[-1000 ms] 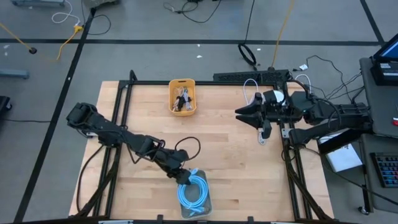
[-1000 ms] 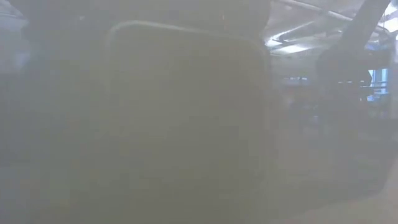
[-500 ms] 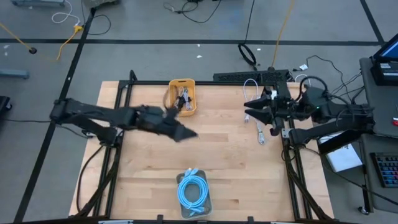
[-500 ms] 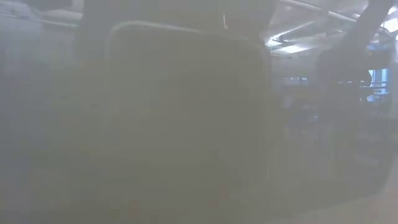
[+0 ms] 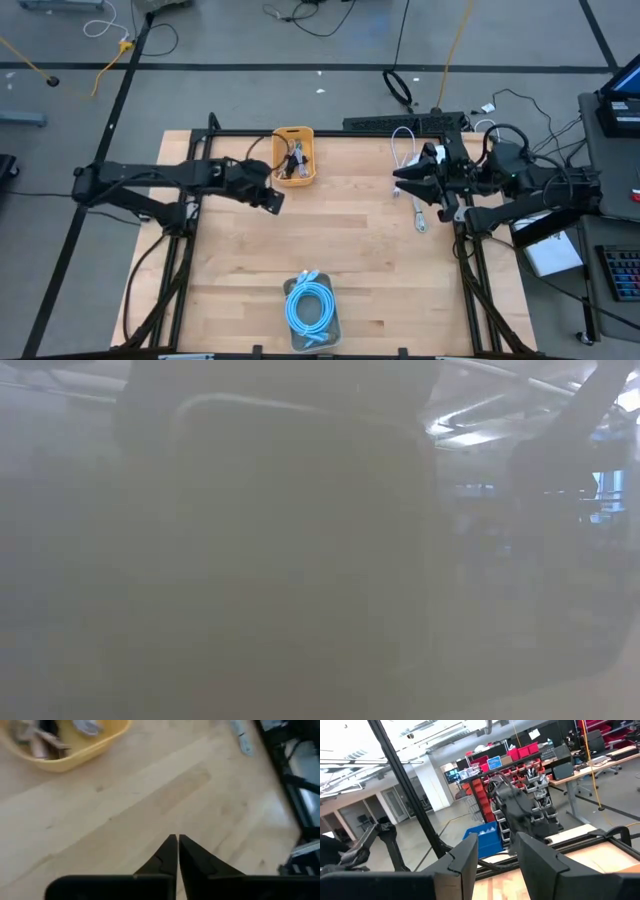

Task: Pick & Place USB Port
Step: Adjust the bins

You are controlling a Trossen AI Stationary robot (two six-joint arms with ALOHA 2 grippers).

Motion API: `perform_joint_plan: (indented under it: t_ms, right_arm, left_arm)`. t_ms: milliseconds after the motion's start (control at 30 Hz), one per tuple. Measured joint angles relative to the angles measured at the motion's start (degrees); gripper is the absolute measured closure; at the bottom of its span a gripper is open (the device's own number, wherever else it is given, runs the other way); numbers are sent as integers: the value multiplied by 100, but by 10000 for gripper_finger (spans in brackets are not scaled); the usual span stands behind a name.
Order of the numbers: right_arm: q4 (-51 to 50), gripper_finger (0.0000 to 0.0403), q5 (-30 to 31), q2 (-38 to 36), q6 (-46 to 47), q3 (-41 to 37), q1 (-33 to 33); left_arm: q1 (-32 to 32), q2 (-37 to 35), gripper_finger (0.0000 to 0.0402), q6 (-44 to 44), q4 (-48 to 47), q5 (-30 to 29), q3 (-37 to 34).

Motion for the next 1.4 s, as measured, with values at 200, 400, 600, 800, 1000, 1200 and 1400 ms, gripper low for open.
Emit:
perform_joint_plan:
  t_ms: [200, 400, 600, 800, 1000, 1200, 1400]
  right_arm:
    - [5, 277, 2, 12, 1, 0, -1]
    - [4, 277, 2, 14, 40, 0, -2]
    - [-5, 277, 2, 14, 139, 0, 0]
    - [-11, 277, -7, 27, 153, 0, 2]
    - [-20, 277, -2, 79, 125, 0, 108]
    - [-30, 277, 0, 150, 111, 0, 219]
    - [-35, 277, 0, 202, 109, 0, 295]
  left_arm:
    - [142, 522, 400, -34, 945, 178, -636]
    - [404, 1170, 400, 143, 1771, 452, -1061]
    - [631, 1731, 401, 350, 2404, 559, -1091]
    - [950, 2058, 401, 535, 2481, 426, -1088]
    - [1318, 2093, 401, 748, 2392, 325, -1088]
    - [1601, 2091, 401, 971, 2417, 301, -1088]
    - [1893, 2091, 402, 1186, 2396, 283, -1088]
